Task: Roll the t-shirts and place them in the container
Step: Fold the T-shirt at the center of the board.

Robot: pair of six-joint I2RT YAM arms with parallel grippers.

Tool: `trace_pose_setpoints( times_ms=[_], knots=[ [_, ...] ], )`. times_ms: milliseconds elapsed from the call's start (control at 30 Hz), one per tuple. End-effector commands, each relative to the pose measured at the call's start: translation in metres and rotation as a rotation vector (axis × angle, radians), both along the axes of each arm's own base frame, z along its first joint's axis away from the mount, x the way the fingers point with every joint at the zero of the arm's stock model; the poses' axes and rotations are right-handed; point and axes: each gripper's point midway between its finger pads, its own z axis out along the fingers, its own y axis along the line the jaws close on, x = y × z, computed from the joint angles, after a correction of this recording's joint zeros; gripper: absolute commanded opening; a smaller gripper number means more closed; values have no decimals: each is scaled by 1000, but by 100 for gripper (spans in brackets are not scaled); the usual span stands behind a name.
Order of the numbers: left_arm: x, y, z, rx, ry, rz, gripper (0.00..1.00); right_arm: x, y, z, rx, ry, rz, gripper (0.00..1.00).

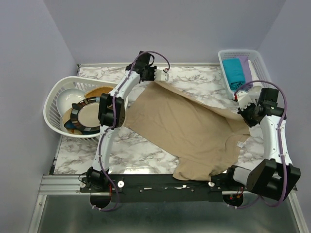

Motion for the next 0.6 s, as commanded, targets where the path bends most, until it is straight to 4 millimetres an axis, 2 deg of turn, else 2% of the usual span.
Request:
trace_pose_setpoints(
  times_ms=[0, 33, 167, 300, 567],
  knots=[
    [-32, 9, 26, 2, 71, -27, 0, -32, 22, -12, 62, 53, 66, 0],
    [-35, 10, 24, 15, 79, -38, 0, -38, 26, -18, 73, 67, 78, 1],
    [-49, 19, 15, 70, 134, -53, 0, -50, 33, -22, 81, 75, 106, 1],
    [-63, 31, 0, 147, 196, -66, 0, -60, 43, -20, 117, 94, 134, 1],
    [-72, 50, -22, 251, 239, -51, 0, -71, 59, -15, 144, 110, 178, 0]
  ],
)
